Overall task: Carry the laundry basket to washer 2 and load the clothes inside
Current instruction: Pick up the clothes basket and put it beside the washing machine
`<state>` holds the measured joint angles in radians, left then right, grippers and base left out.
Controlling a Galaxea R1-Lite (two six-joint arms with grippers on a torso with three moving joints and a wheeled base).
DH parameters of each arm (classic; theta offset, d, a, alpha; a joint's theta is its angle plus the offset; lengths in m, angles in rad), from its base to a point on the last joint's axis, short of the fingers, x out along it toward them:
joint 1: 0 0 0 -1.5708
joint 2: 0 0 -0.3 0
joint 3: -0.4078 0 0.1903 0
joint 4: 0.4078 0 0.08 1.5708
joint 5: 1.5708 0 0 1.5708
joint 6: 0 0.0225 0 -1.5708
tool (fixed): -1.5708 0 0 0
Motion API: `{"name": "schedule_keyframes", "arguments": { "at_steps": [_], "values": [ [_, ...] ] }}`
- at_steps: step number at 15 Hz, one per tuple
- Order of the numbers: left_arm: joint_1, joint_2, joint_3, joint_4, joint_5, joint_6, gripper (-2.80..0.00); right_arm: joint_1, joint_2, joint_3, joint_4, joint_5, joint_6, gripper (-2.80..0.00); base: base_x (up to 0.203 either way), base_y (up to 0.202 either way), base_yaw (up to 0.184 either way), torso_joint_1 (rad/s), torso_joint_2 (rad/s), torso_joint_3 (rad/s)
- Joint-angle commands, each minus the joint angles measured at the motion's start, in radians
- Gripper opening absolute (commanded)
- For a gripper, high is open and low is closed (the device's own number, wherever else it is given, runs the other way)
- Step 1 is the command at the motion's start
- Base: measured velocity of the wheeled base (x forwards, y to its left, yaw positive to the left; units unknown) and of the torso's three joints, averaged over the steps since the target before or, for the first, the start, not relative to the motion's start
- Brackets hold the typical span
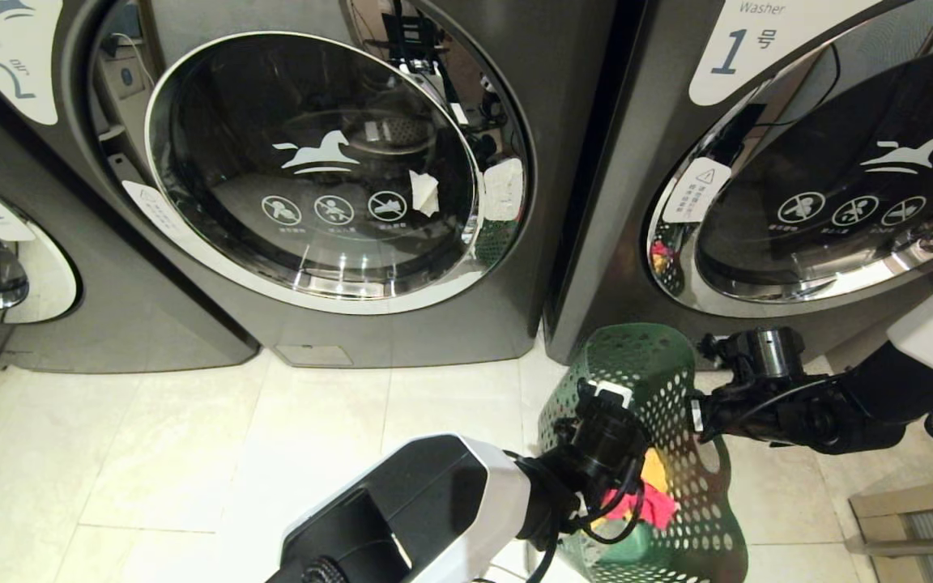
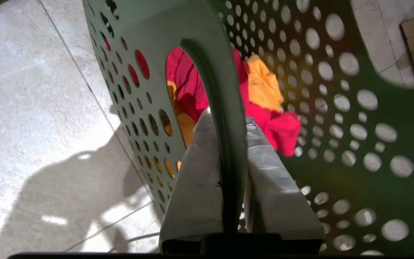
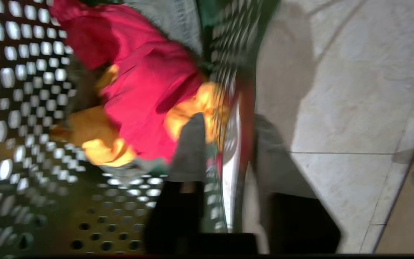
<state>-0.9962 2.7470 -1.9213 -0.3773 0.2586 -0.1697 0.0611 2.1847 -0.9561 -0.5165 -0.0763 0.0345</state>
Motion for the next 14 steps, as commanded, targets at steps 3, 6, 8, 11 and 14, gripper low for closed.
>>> {"name": "schedule_keyframes", "arguments": {
  "at_steps": [3,6,8,11,14],
  "values": [
    [-0.004,0.0,-0.001,-0.008,0.004,-0.002,-2.8,0.0,0.013,0.016,-0.017,-0.019,0.002,0.0,0.0,0.0,0.0,0.0,0.0,0.0],
    [-0.004,0.006,-0.001,-0.008,0.004,-0.039,-2.8,0.0,0.012,0.037,-0.046,-0.017,0.001,0.0,0.0,0.0,0.0,0.0,0.0,0.0],
    [-0.004,0.014,-0.001,-0.008,0.004,-0.066,-2.8,0.002,0.012,0.055,-0.073,-0.017,-0.001,0.0,0.0,0.0,0.0,0.0,0.0,0.0],
    [-0.004,0.02,-0.001,-0.003,0.01,-0.094,0.0,0.003,0.009,0.074,-0.076,-0.017,0.0,0.0,0.0,0.0,0.0,0.0,0.0,0.0],
    [-0.006,0.018,-0.001,-0.004,0.011,-0.094,0.0,0.005,0.009,0.079,-0.096,-0.017,-0.002,0.0,0.0,0.0,0.0,0.0,0.0,0.0]
  ]
}}
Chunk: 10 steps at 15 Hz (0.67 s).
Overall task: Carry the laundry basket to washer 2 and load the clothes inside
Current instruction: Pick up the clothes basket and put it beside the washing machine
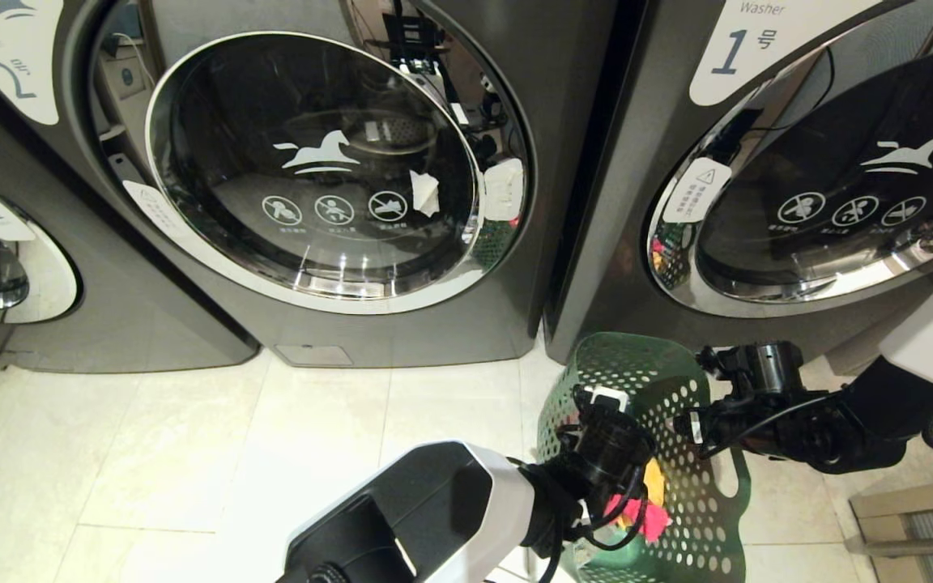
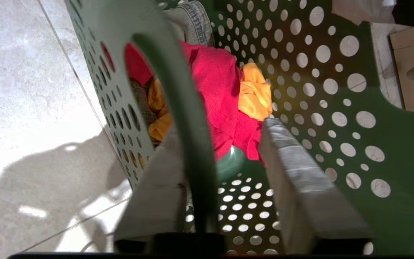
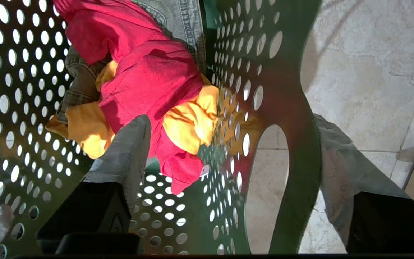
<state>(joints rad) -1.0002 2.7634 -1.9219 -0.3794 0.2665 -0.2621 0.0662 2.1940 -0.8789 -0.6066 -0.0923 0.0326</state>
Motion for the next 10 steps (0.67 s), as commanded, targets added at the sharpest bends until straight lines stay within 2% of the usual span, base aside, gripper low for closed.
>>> {"name": "schedule_keyframes", "arguments": {
  "at_steps": [1,3,5,8,10],
  "values": [
    [-0.006,-0.002,-0.001,-0.003,0.005,-0.002,0.0,0.0,-0.003,0.002,-0.005,-0.001,-0.001,0.0,0.0,0.0,0.0,0.0,0.0,0.0],
    [-0.012,-0.01,0.0,-0.004,0.017,-0.021,0.0,0.0,-0.021,0.005,-0.005,-0.001,-0.001,0.0,0.0,0.0,0.0,0.0,0.0,0.0],
    [-0.012,-0.016,0.002,0.01,0.062,-0.017,0.0,0.002,-0.05,0.014,0.0,0.004,-0.002,0.0,0.0,0.0,0.0,0.0,0.0,0.0],
    [-0.011,-0.044,0.005,0.135,0.147,-0.001,0.0,0.004,-0.065,0.036,-0.002,0.007,0.001,0.0,0.0,0.0,0.0,0.0,0.0,0.0],
    [-0.009,-0.059,0.007,0.171,0.2,0.033,0.0,0.005,-0.062,0.044,-0.004,0.008,0.004,0.0,0.0,0.0,0.0,0.0,0.0,0.0]
  ]
}}
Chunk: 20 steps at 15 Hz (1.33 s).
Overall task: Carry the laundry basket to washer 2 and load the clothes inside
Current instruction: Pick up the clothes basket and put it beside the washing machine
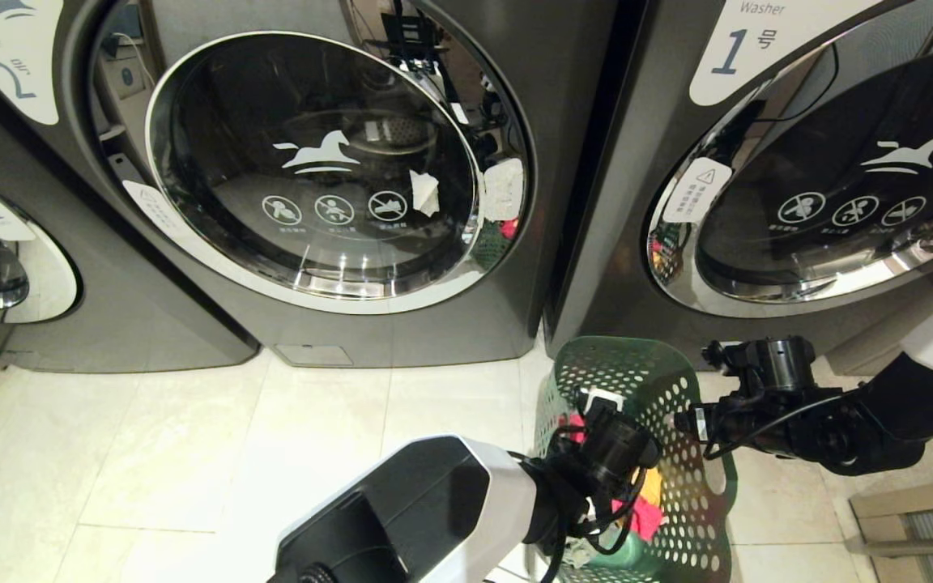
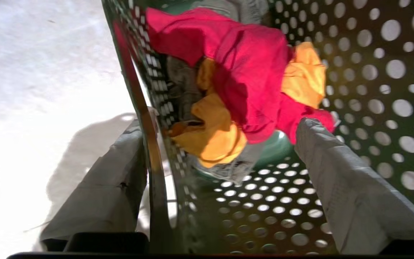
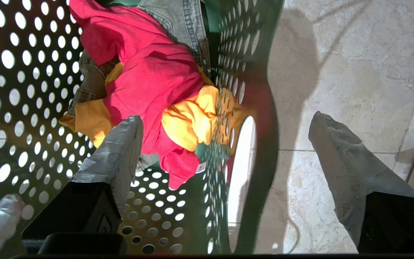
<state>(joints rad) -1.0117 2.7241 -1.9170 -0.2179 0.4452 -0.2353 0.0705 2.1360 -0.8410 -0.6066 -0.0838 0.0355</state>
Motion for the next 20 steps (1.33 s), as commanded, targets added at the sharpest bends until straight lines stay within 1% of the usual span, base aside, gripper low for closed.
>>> {"name": "schedule_keyframes", "arguments": {
  "at_steps": [1,6,8,10,15,17,20],
  "values": [
    [0.002,-0.025,0.004,0.033,0.038,0.007,0.0,0.002,-0.004,0.013,-0.004,-0.001,0.001,0.0,0.0,0.0,0.0,0.0,0.0,0.0],
    [0.005,-0.041,0.006,0.169,0.116,0.001,0.0,0.003,-0.03,0.04,-0.005,-0.001,-0.002,0.0,0.0,0.0,0.0,0.0,0.0,0.0],
    [0.005,-0.056,0.007,0.232,0.149,0.001,0.0,0.005,-0.054,0.064,-0.004,-0.001,-0.02,0.0,0.0,0.0,0.0,0.0,0.0,0.0],
    [0.005,-0.081,0.017,0.251,0.171,-0.005,0.0,0.016,-0.092,0.1,-0.005,0.001,-0.041,0.0,0.0,0.0,0.0,0.0,0.0,0.0],
    [0.008,-0.187,0.071,0.264,0.178,-0.029,0.0,0.048,-0.221,0.216,-0.005,0.001,-0.047,0.0,0.0,0.0,0.0,0.0,0.0,0.0],
    [0.007,-0.256,0.112,0.277,0.178,-0.029,0.0,0.071,-0.276,0.269,-0.004,0.001,-0.041,0.0,0.0,0.0,0.0,0.0,0.0,0.0],
    [0.004,-0.415,0.202,0.318,0.176,-0.038,0.0,0.096,-0.377,0.332,0.006,0.003,-0.032,0.0,0.0,0.0,0.0,0.0,0.0,0.0]
  ]
}}
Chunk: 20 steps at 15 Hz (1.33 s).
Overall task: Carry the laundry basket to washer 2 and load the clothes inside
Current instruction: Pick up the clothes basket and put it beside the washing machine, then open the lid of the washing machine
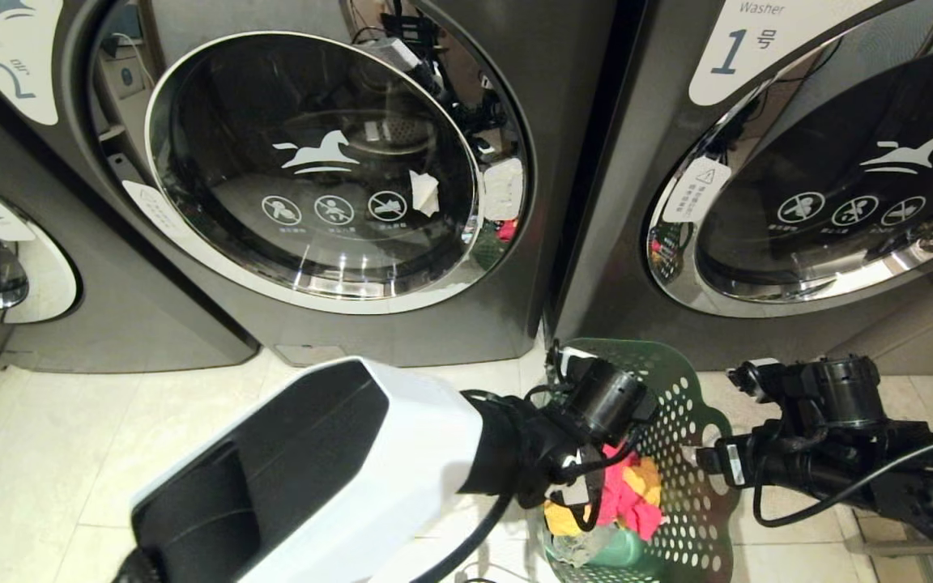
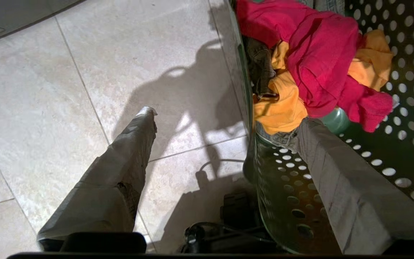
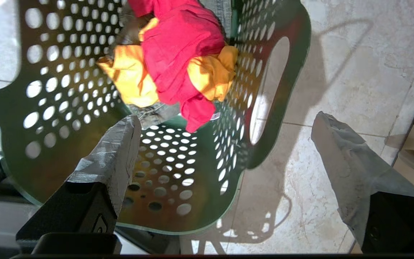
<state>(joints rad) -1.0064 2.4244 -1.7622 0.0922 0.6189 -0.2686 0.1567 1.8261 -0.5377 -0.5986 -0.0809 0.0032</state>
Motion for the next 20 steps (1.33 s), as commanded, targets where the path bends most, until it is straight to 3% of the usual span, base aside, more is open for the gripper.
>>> {"name": "schedule_keyframes", "arguments": {
  "at_steps": [1,2,3,8,11,13,16,20],
  "values": [
    [0.002,-0.171,0.096,0.013,0.002,-0.011,0.0,0.013,-0.088,0.055,-0.002,0.0,-0.003,-2.62,0.0,0.0,0.0,0.0,0.0,0.0],
    [0.011,-0.223,0.153,0.016,0.001,-0.014,0.0,0.018,-0.109,0.066,-0.002,-0.001,-0.005,-2.8,0.0,0.0,0.0,0.0,0.0,0.0],
    [0.024,-0.274,0.219,0.017,0.001,-0.017,-2.8,0.028,-0.131,0.081,0.005,-0.004,-0.008,-2.8,0.0,0.0,0.0,0.0,0.0,0.0],
    [0.114,-0.568,0.504,0.031,-0.004,-0.072,-2.8,0.095,-0.3,0.131,0.166,-0.023,0.006,-2.8,0.0,0.0,0.0,0.0,0.0,0.0],
    [0.236,-0.784,0.748,0.029,-0.014,-0.084,-2.8,0.102,-0.452,0.118,0.287,-0.069,0.006,-2.8,0.0,0.0,0.0,0.0,0.0,0.0],
    [0.382,-0.928,0.855,0.029,-0.031,-0.088,-2.8,0.056,-0.55,0.136,0.346,-0.1,-0.008,-2.8,0.0,0.0,0.0,0.0,0.0,0.0],
    [0.636,-1.169,1.072,0.034,-0.067,-0.126,-2.8,-0.157,-0.707,0.21,0.378,-0.147,-0.029,-2.8,0.0,0.0,0.0,0.0,0.0,0.0],
    [0.911,-1.43,1.408,0.027,-0.09,-0.149,-2.8,-0.189,-0.885,0.394,0.424,-0.191,-0.069,-2.8,0.0,0.0,0.0,0.0,0.0,0.0]
  ]
}}
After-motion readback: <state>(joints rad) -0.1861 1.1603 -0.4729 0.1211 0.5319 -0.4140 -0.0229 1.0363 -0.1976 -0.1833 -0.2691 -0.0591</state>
